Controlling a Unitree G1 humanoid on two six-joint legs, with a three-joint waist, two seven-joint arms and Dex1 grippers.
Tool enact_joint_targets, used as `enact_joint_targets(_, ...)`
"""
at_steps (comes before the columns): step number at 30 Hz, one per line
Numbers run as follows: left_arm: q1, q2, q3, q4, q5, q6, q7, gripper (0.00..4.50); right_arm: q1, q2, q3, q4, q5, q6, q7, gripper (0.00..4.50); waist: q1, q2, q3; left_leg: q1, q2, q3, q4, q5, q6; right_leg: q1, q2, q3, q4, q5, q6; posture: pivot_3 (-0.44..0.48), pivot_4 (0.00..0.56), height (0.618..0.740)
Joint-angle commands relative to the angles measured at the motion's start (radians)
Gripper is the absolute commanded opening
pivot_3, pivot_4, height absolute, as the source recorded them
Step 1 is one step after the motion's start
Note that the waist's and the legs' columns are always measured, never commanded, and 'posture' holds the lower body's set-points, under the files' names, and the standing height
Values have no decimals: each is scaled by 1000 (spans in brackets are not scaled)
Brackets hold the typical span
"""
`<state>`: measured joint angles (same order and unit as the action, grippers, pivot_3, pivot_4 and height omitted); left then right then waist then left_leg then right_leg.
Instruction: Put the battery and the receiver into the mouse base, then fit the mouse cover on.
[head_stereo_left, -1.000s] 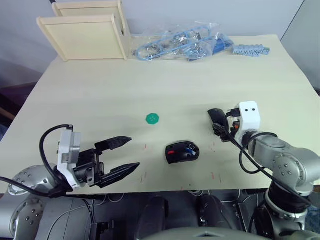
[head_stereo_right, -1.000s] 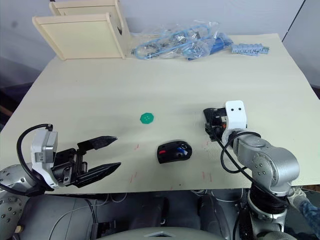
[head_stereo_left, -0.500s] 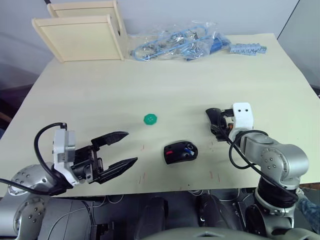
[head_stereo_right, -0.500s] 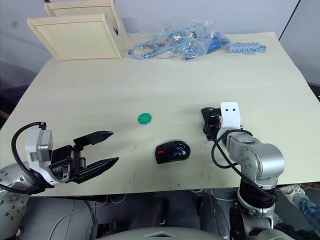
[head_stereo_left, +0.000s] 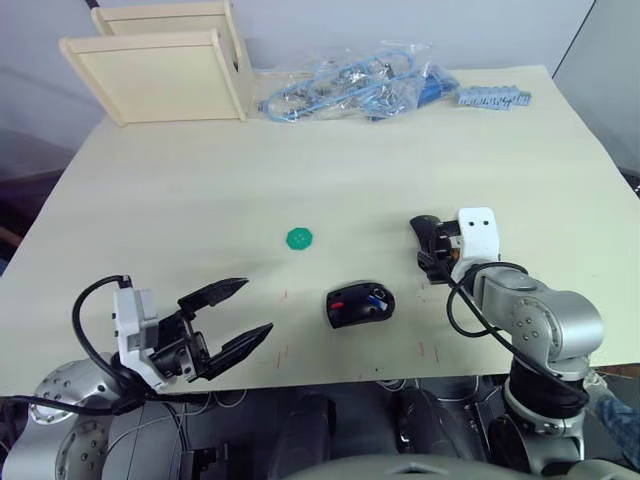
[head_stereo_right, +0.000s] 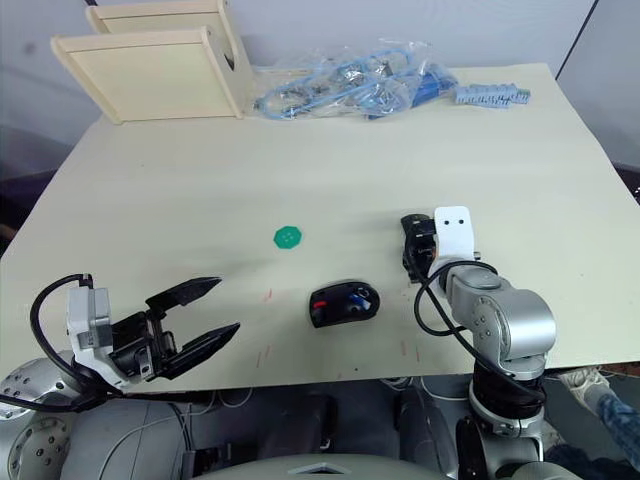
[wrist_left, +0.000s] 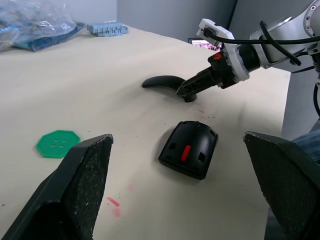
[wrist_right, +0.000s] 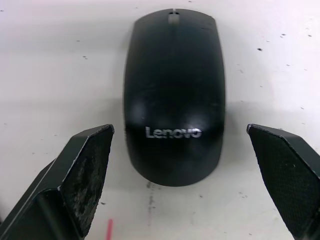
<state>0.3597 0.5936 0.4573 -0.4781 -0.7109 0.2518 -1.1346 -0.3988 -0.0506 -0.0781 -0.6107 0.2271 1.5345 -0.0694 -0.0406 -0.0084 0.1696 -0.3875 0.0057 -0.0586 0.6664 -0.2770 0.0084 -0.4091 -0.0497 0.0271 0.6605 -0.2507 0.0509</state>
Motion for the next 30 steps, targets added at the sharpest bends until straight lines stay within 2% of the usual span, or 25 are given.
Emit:
enact_joint_targets(1, 2, 7, -2, -6, -9, -21, 2, 4431, -4, 4, 2, -20, -14, -28, 6, 4500, 0, 0, 0, 0, 0, 0, 0, 0, 0, 0, 0, 0, 0, 0, 0, 0, 150, 740)
enact_joint_targets(30, 9, 8, -29, -13, 1, -41, 23, 4431, 27, 39, 38, 4, -79, -106, 17, 4500, -1, 0, 0, -1, 0, 0, 0, 0, 0, 0, 0, 0, 0, 0, 0, 0, 150, 740)
